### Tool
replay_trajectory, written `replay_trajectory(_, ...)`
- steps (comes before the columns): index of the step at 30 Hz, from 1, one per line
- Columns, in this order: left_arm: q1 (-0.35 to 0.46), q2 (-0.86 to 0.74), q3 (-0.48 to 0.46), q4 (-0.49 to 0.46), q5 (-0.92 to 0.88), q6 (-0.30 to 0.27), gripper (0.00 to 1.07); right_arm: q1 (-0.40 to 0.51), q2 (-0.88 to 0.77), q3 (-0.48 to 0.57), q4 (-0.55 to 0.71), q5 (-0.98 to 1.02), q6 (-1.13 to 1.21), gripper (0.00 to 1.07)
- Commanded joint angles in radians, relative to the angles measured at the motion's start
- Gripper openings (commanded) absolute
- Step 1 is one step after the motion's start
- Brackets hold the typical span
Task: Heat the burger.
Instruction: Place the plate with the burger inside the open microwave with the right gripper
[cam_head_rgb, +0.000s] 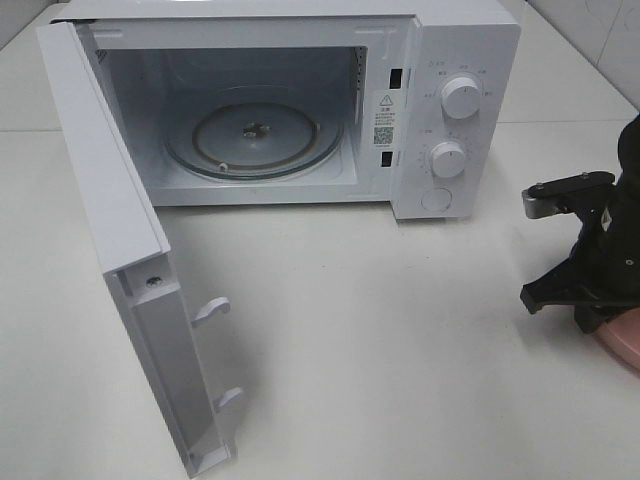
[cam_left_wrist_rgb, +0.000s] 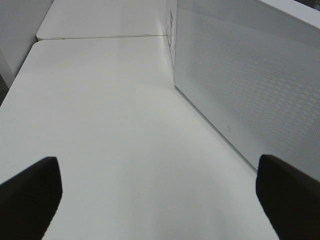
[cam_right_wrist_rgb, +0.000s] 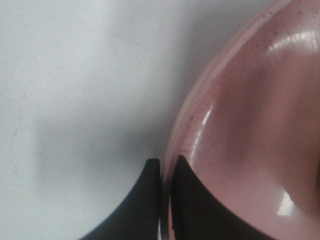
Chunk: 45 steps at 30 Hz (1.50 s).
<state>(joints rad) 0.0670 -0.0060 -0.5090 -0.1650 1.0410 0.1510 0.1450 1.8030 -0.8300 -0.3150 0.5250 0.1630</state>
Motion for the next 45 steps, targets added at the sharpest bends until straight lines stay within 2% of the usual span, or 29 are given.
replay_trajectory(1, -0.001, -0.016, 0.002, -0.006, -0.005, -0.001, 0.98, -0.003, -0.037, 0.007, -0.021, 0.053, 0.025, 0.00)
replay_trajectory(10, -0.001, -0.016, 0.002, -0.006, -0.005, -0.001, 0.98, 0.036, -0.082, 0.007, -0.097, 0.125, 0.087, 0.00)
replay_trajectory(15, -0.001, -0.016, 0.002, -0.006, -0.005, -0.001, 0.98, 0.084, -0.132, 0.007, -0.214, 0.190, 0.198, 0.00)
replay_trajectory(23, -0.001, -0.016, 0.002, -0.006, -0.005, -0.001, 0.98, 0.136, -0.157, 0.007, -0.269, 0.260, 0.229, 0.00)
replay_trajectory(36, -0.001, -0.016, 0.002, -0.006, -0.005, -0.001, 0.98, 0.212, -0.209, 0.007, -0.283, 0.355, 0.237, 0.00)
replay_trajectory(45, -0.001, -0.016, 0.002, -0.006, -0.005, -0.001, 0.98, 0.301, -0.232, 0.007, -0.281, 0.455, 0.237, 0.00)
